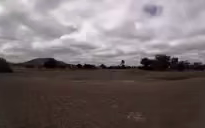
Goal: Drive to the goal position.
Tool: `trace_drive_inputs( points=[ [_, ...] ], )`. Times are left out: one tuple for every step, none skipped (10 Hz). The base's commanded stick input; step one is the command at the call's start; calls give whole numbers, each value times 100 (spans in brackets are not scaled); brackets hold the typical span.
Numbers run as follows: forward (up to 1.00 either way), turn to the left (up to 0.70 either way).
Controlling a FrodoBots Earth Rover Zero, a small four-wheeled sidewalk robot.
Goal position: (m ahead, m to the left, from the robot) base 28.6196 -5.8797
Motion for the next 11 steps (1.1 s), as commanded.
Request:
trace_drive_inputs(
  points=[
    [45,-27],
    [45,-27],
    [45,-27],
    [45,-20],
    [45,-6],
    [45,-1],
    [45,0],
    [45,0],
    [45,0],
    [45,0],
    [45,0]
  ],
)
